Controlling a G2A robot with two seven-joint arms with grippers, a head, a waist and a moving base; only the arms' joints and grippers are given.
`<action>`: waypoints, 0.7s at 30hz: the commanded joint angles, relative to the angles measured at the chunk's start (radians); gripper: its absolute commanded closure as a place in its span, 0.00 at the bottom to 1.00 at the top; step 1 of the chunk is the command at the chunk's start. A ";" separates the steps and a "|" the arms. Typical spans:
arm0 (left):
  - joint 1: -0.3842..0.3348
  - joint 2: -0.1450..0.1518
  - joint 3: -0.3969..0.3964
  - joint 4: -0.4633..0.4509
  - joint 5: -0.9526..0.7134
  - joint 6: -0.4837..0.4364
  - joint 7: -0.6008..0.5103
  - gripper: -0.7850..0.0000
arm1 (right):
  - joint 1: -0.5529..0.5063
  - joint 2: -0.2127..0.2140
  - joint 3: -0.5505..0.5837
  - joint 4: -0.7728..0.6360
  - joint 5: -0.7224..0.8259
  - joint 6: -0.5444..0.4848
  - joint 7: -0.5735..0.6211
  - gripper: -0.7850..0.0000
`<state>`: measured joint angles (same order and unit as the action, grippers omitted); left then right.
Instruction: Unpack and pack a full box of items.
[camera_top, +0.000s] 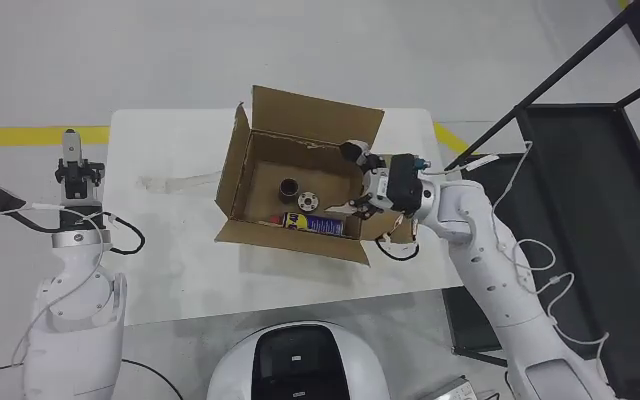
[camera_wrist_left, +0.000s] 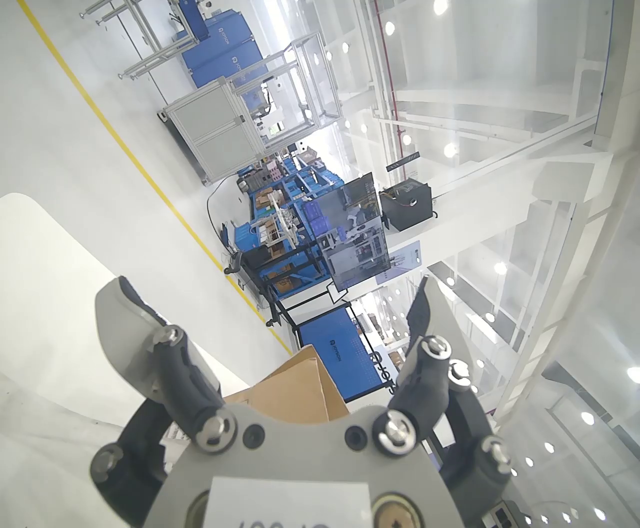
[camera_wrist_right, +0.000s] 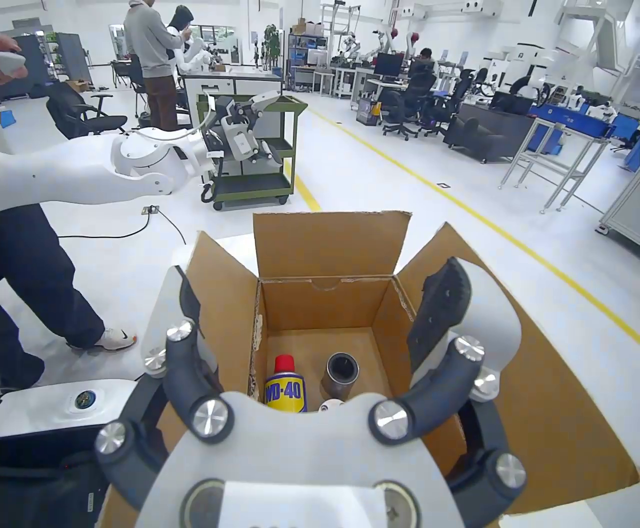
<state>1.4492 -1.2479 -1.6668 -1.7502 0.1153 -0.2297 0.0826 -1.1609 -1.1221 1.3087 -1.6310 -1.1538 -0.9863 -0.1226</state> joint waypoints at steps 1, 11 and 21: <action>0.000 0.000 0.000 0.000 0.000 0.000 0.000 0.00 | 0.000 0.000 0.000 0.000 0.000 0.000 0.000 0.00; 0.000 0.000 0.000 0.000 0.000 0.000 0.000 0.00 | 0.000 0.000 0.000 0.000 0.000 0.000 0.000 0.00; 0.000 0.000 0.000 0.000 0.000 0.000 0.000 0.00 | 0.005 -0.006 -0.022 0.063 0.175 0.040 0.042 0.00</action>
<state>1.4493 -1.2479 -1.6668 -1.7502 0.1153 -0.2297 0.0826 -1.1686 -1.1284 1.2831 -1.5839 -1.0523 -0.9575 -0.1129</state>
